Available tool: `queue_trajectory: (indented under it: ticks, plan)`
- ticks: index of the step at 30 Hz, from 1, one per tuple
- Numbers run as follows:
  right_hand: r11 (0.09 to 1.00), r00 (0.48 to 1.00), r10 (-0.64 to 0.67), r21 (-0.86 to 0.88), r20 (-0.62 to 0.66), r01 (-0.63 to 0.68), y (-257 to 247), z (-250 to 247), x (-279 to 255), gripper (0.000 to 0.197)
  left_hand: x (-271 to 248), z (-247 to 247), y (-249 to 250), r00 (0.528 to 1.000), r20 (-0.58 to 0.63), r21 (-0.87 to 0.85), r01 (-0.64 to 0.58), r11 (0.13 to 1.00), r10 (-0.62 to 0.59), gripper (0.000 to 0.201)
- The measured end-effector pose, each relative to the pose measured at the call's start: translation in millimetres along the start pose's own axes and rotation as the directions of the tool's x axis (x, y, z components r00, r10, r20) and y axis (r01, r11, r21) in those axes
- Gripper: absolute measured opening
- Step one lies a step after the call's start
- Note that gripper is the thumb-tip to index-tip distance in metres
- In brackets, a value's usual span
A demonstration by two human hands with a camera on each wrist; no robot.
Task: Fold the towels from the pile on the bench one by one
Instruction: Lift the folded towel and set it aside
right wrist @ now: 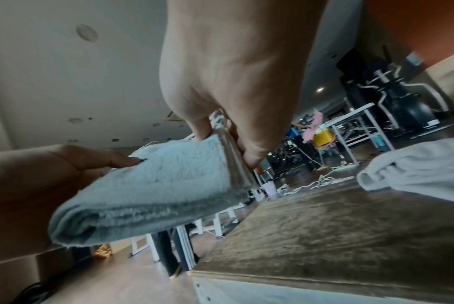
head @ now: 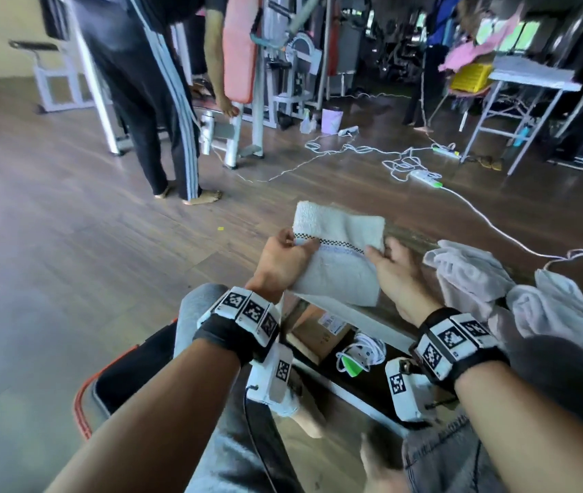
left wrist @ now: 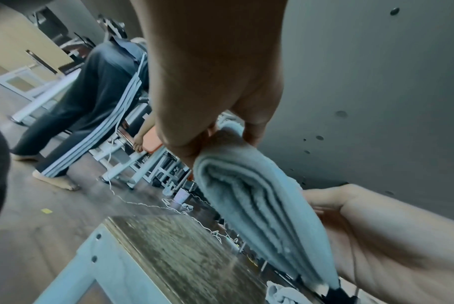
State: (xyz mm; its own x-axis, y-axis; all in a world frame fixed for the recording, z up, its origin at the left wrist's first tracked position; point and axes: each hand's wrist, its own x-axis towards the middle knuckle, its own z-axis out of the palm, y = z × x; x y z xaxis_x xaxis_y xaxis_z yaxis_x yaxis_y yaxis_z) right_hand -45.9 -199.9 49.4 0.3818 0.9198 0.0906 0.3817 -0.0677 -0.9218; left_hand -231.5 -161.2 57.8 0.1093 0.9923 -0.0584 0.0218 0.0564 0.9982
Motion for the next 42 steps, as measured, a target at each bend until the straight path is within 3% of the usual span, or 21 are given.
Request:
queue_trajectory:
  ticks: [5,11,16,23,29,35,37,39,42]
  plan:
    - [0.995,0.994,-0.096,-0.025,0.060,0.098,-22,39,-2,0.017,-16,-37,3,0.975,-0.197,0.122,-0.080,0.989,0.104,0.022]
    - [0.974,0.959,-0.224,-0.008,0.172,0.228,-50,89,-19,0.015,-44,-85,7,0.896,-0.424,0.155,-0.075,0.985,0.134,0.019]
    - [0.986,0.945,-0.162,0.014,0.285,0.165,-53,133,-29,0.020,-59,-115,-1,0.847,-0.531,0.151,0.055,0.987,0.034,0.027]
    - [0.993,0.879,-0.055,-0.065,0.474,0.097,-39,188,-48,0.031,-91,-149,-49,0.755,-0.644,0.080,0.228,0.970,-0.124,0.021]
    - [0.975,0.790,-0.040,-0.150,0.612,0.166,-12,225,-62,0.039,-102,-174,-94,0.711,-0.650,0.049,0.393,0.918,-0.269,0.016]
    - [0.947,0.718,-0.021,-0.218,0.695,0.238,30,256,-50,0.018,-84,-184,-140,0.693,-0.598,-0.026,0.485,0.874,-0.403,0.023]
    - [0.939,0.697,0.048,-0.271,0.716,0.214,44,265,-43,0.015,-79,-181,-156,0.711,-0.569,-0.031,0.483,0.875,-0.413,0.028]
    - [0.926,0.681,0.123,-0.331,0.722,0.184,59,277,-34,0.012,-67,-182,-181,0.737,-0.521,0.023,0.516,0.856,-0.430,0.046]
    - [0.890,0.657,0.182,-0.407,0.732,0.206,80,292,-20,0.009,-50,-186,-218,0.729,-0.484,0.033,0.567,0.823,-0.483,0.033]
